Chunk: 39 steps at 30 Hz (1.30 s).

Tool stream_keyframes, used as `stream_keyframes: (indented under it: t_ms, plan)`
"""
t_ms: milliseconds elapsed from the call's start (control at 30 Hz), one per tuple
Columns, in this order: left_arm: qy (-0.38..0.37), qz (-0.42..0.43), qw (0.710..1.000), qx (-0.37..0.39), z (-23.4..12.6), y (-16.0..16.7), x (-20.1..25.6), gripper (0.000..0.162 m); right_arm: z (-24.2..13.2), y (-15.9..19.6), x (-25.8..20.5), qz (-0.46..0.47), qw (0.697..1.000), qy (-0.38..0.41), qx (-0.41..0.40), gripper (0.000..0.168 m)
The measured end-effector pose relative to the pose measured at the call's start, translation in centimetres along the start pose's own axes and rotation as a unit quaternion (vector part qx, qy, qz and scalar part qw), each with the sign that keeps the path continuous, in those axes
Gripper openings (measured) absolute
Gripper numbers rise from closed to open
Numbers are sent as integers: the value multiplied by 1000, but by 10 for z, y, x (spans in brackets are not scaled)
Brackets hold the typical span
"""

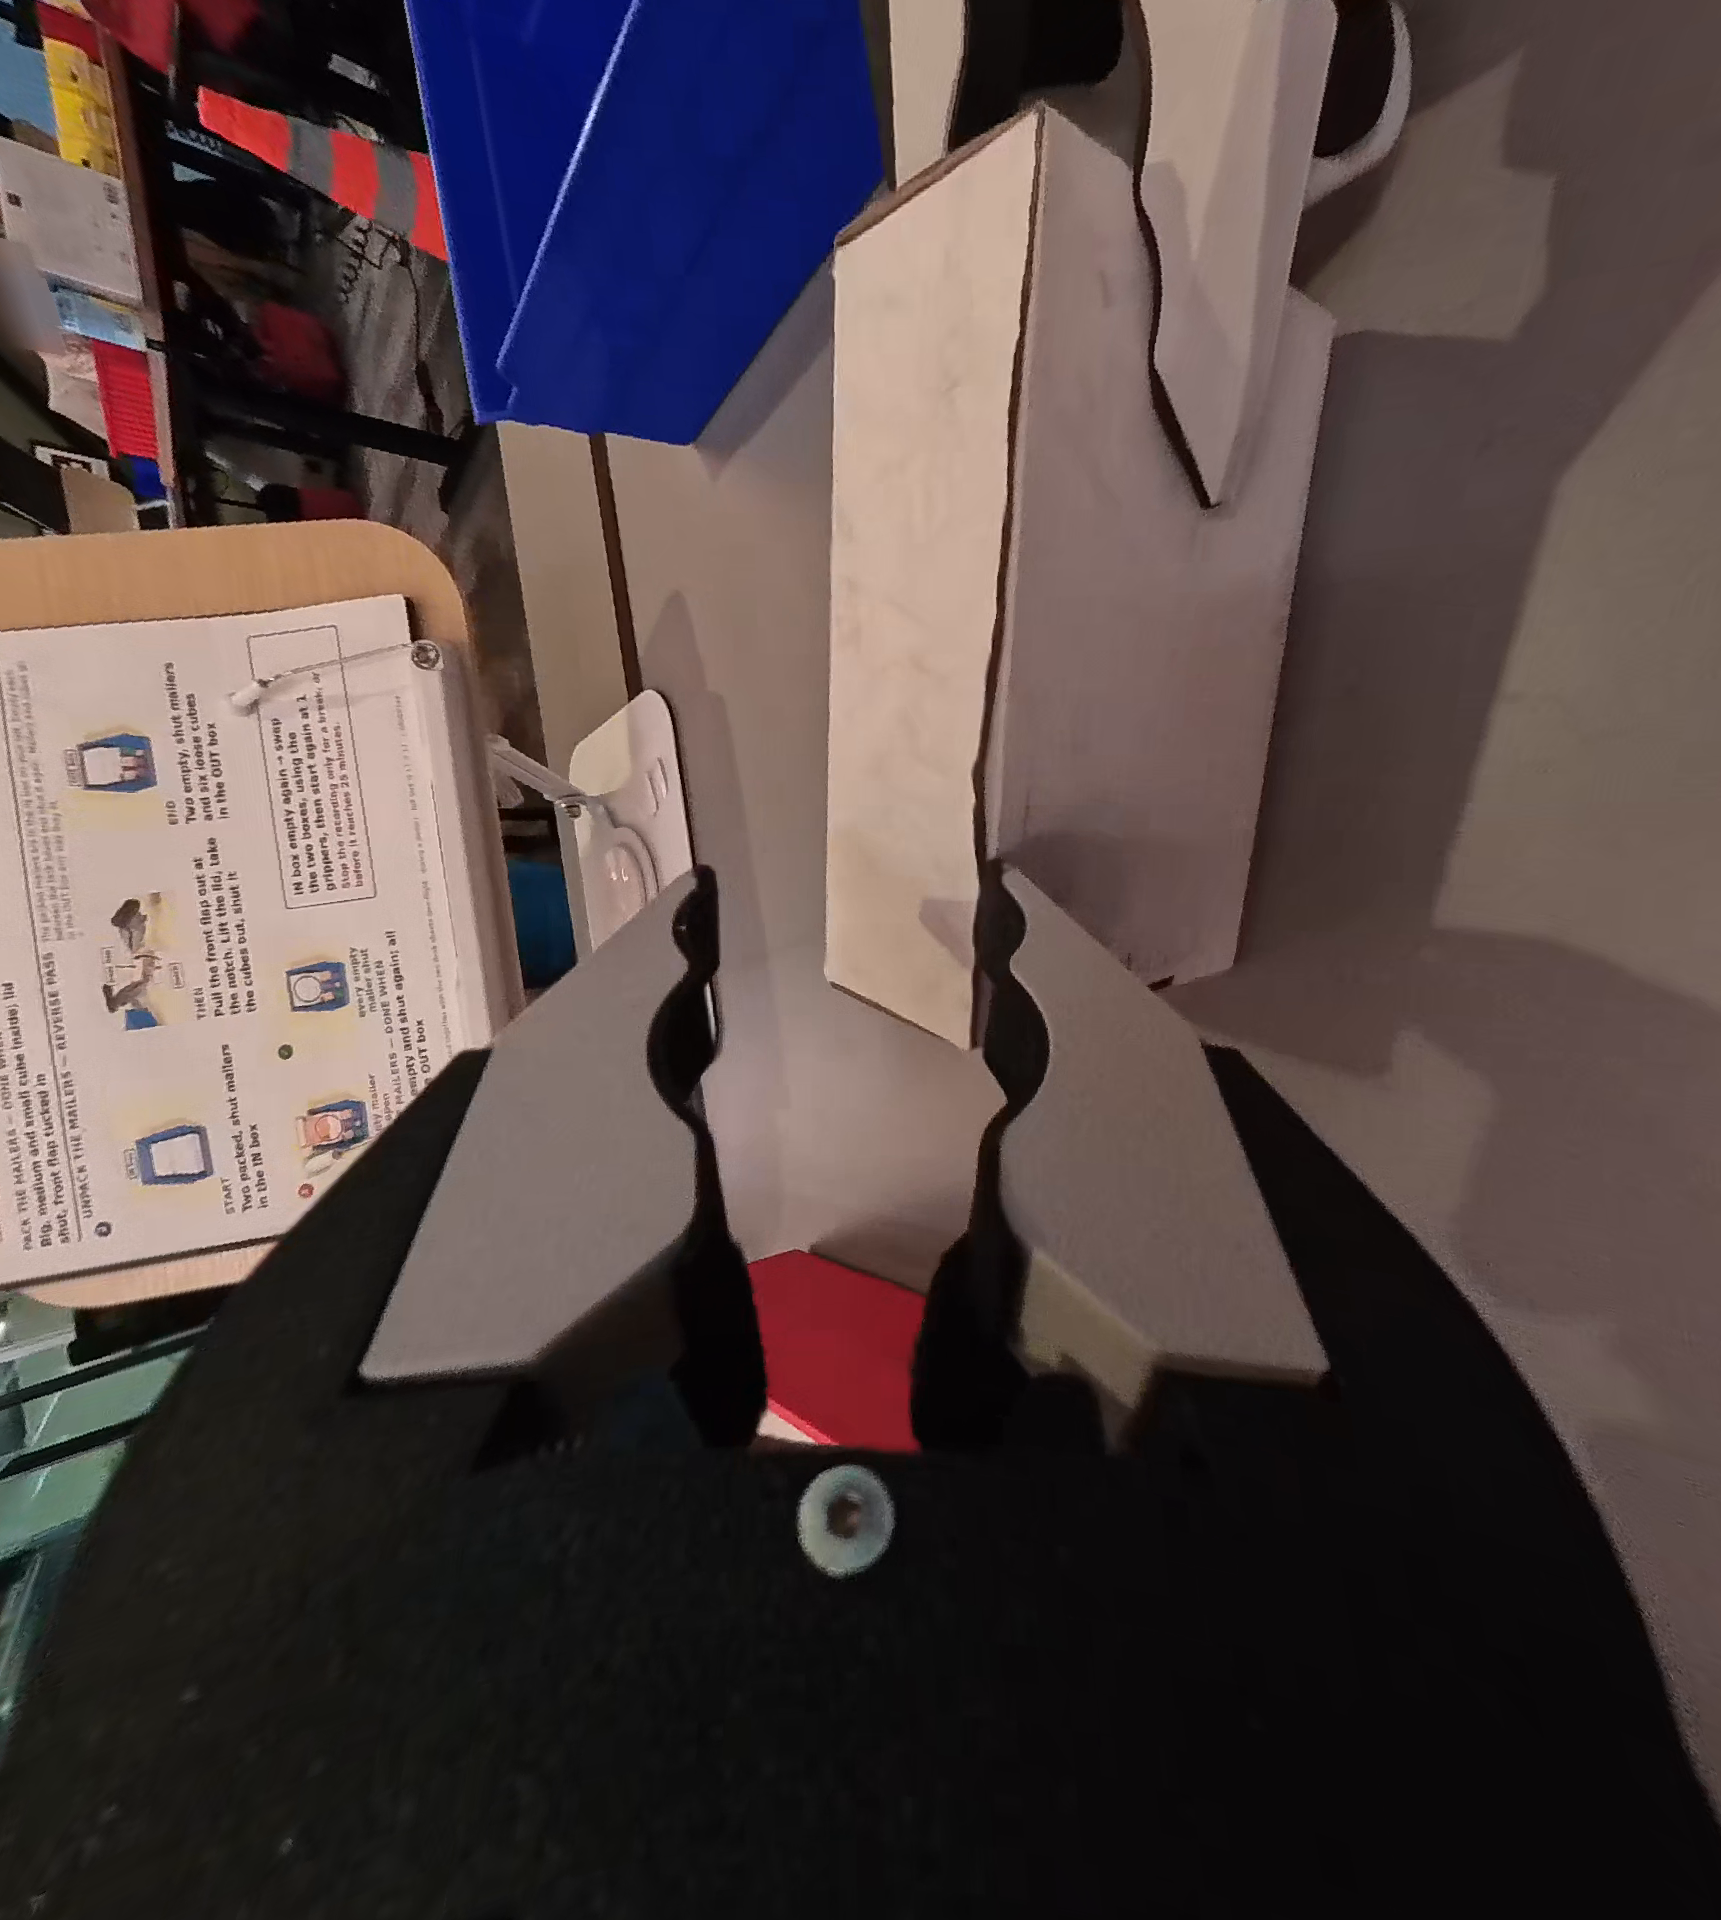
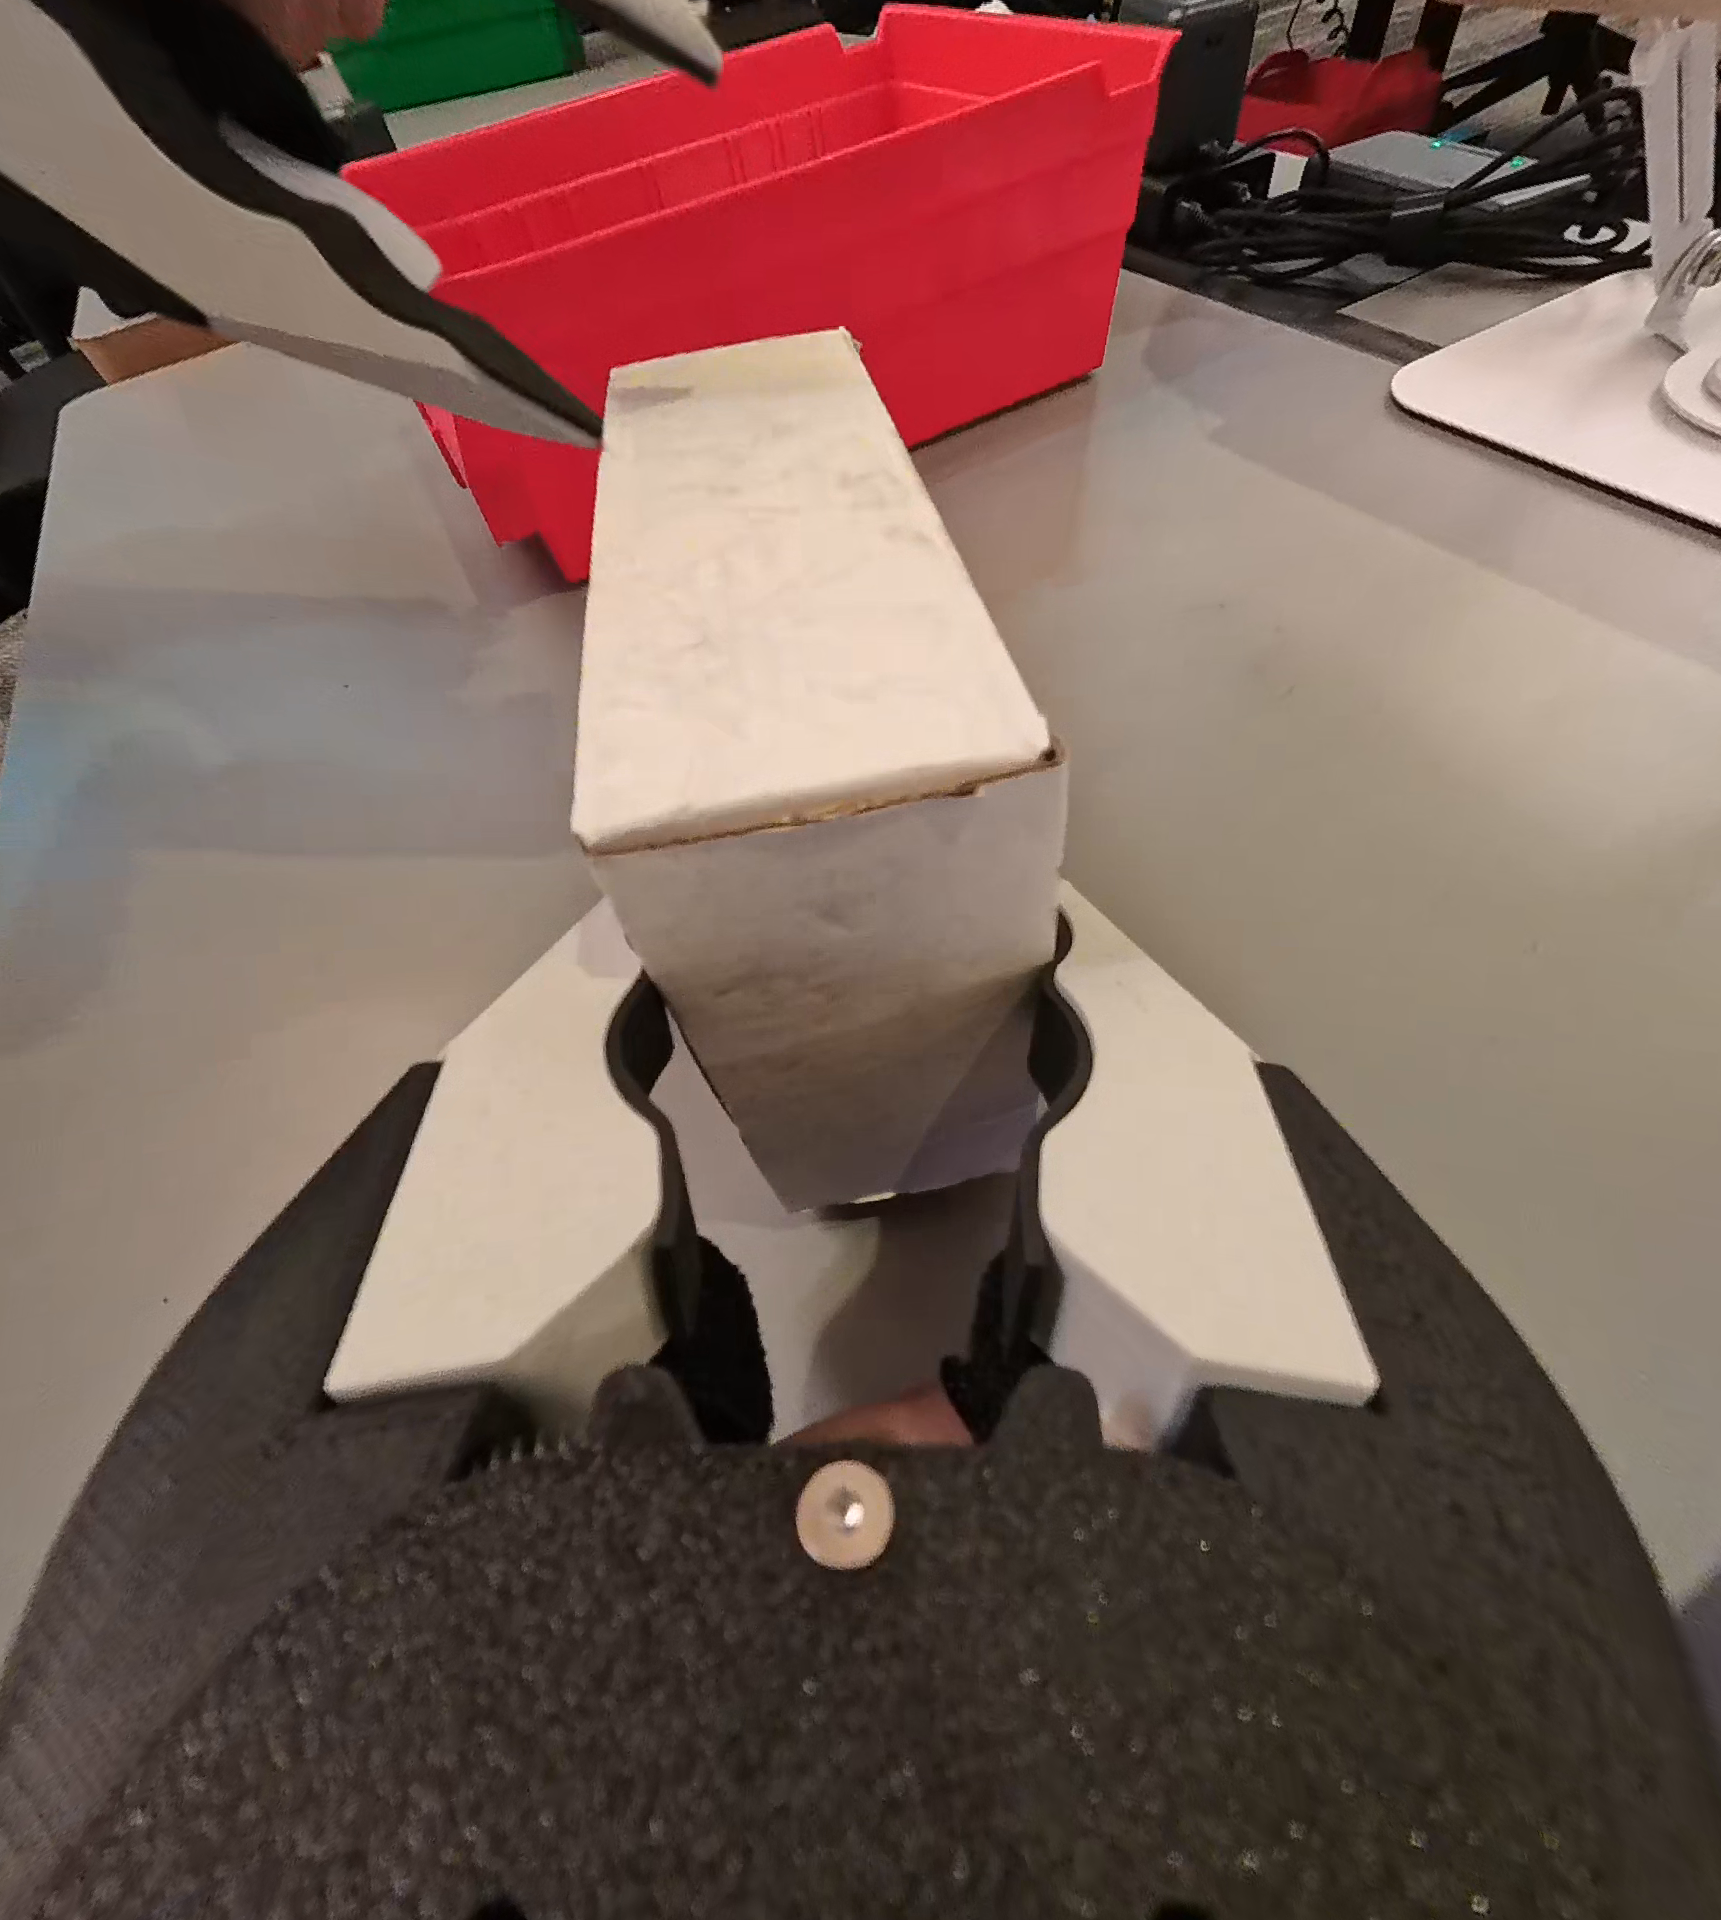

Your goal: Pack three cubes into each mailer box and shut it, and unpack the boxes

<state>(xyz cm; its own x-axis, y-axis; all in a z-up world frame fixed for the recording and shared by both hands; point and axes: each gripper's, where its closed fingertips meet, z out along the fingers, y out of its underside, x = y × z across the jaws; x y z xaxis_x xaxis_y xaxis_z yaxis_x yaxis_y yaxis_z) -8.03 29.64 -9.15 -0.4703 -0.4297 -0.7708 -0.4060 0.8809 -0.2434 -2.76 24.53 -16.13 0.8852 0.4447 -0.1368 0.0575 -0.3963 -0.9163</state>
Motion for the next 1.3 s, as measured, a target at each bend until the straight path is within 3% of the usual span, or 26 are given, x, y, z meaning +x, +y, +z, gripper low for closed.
stream_keyframes:
  t_ms: [567,1000,1300]
  plan:
    - [-33,3,999,10,3,-8,-6,54,-5,-1,1,-16,1000,7,-4,68]
    - [-12,-5,1000,2,6,-6,-4,52,-4,1,2,-16,1000,6,-12,68]
    - [-21,-18,1000,9,6,-9,-8,60,-5,1,1,-27,999,16,-15,68]
